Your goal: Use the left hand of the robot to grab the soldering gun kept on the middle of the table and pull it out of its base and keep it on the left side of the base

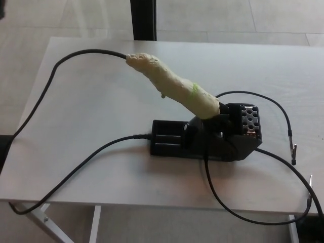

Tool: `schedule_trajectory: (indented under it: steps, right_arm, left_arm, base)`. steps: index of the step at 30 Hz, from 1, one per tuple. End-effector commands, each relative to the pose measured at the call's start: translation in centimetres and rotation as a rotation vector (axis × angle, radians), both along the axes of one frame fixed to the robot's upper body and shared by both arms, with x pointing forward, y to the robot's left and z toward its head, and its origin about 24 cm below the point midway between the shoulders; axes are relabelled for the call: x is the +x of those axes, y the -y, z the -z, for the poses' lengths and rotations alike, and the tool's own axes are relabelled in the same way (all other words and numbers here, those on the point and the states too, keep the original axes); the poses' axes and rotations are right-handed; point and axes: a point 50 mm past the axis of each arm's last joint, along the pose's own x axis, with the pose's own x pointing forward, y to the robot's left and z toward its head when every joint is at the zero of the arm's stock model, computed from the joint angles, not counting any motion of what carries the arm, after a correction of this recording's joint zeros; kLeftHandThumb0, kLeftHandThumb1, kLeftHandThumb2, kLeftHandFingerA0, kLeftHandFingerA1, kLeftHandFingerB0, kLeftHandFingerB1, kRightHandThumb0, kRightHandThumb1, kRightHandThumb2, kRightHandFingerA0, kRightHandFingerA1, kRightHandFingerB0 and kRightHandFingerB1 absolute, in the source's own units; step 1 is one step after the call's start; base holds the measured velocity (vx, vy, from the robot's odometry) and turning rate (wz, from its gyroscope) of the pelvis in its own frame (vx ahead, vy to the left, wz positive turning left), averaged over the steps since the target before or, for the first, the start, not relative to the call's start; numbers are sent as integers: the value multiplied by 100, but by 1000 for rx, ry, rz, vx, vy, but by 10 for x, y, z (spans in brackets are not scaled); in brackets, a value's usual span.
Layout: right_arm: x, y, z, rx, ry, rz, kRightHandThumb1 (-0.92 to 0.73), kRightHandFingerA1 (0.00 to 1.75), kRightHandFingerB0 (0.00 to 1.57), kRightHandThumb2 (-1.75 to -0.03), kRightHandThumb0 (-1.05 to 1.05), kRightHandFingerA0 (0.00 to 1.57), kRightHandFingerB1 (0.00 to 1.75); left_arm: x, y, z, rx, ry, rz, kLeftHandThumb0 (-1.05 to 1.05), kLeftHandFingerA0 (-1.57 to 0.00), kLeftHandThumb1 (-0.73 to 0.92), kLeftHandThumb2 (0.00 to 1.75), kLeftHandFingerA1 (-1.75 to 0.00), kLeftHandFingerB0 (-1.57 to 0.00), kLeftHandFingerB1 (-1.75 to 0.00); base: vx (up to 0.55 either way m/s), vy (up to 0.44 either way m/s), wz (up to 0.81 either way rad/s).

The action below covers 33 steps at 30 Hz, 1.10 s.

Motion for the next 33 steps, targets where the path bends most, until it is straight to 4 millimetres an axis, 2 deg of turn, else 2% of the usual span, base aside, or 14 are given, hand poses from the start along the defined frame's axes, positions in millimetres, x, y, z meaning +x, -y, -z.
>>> schedule_trajectory:
  steps: [1, 3, 4, 13, 14, 15, 17, 23, 24, 25, 28, 29, 30, 33]
  right_arm:
    - [0, 9, -12, -45, 19, -6, -42, 122, 1, -122, -105, 56, 77]
    - [1, 10, -13, -45, 23, -4, -43, 123, 2, -122, -105, 56, 78]
    - [1, 10, -13, -45, 23, 5, -43, 121, 1, -122, -105, 54, 78]
    - [3, 13, -17, -66, 8, -20, -44, 122, 2, -123, -105, 58, 78]
    - [3, 13, -18, -68, 7, -22, -45, 122, 2, -123, -105, 58, 77]
    - [4, 13, -17, -67, 5, -21, -45, 121, 2, -122, -105, 58, 77]
    - [4, 13, -16, -68, -1, -16, -45, 121, 2, -122, -105, 58, 77]
    - [7, 13, -17, -73, 1, -23, -45, 121, 2, -122, -105, 58, 77]
    - [8, 13, -18, -75, 1, -24, -45, 121, 2, -122, -105, 58, 77]
    - [8, 13, -19, -77, 1, -26, -45, 121, 2, -122, -105, 58, 77]
    - [10, 14, -20, -82, 2, -30, -45, 121, 2, -122, -105, 58, 77]
    - [10, 15, -22, -86, 3, -31, -45, 121, 2, -122, -105, 58, 77]
    - [11, 16, -23, -87, 4, -32, -45, 121, 2, -122, -105, 58, 77]
    - [12, 16, -23, -89, 5, -33, -45, 121, 2, -122, -105, 58, 77]
  left_arm:
    - [12, 57, -9, 184, -18, 166, -67, -31, 66, 60, -52, -30, -37]
    - [13, 69, -9, 200, -21, 219, -64, -31, 48, 93, -60, -17, -48]
    - [12, 80, -9, 208, -18, 257, -69, -32, 62, 60, -50, -28, -37]
    - [7, 151, 3, 389, -1, 519, -62, -44, 64, 59, -58, -37, -41]
    - [5, 156, 2, 444, 19, 543, -69, -56, 52, 92, -77, -32, -53]
    - [4, 163, -1, 476, 36, 585, -65, -60, 66, 60, -107, -39, -44]
    - [5, 178, -5, 495, 45, 609, -66, -72, 63, 61, -130, -34, -48]
    - [3, 190, -8, 633, 60, 680, -65, -60, 80, 66, -153, -16, -59]
    - [2, 189, -7, 634, 62, 686, -36, -94, 60, 117, -114, -8, -57]
    - [1, 190, -5, 638, 66, 700, -66, -81, 61, 108, -120, -5, -57]
    - [0, 191, -1, 642, 71, 708, -69, -81, 60, 109, -121, -2, -56]
    - [-1, 191, 3, 634, 66, 714, -67, -53, 92, 67, -166, -1, -59]
    - [-1, 191, 5, 645, 64, 729, -67, -49, 92, 79, -175, 0, -54]
    - [-1, 191, 2, 784, 58, 751, -74, -59, 92, 86, -152, 0, -37]
  base:
    - [0, 0, 0]
    - [0, 0, 0]
    - [0, 0, 0]
    - [0, 0, 0]
    - [0, 0, 0]
    - [0, 0, 0]
    - [0, 0, 0]
    - [0, 0, 1]
    - [0, 0, 0]
    - [0, 0, 0]
    - [0, 0, 0]
    - [0, 0, 0]
    - [0, 0, 0]
    - [0, 0, 0]
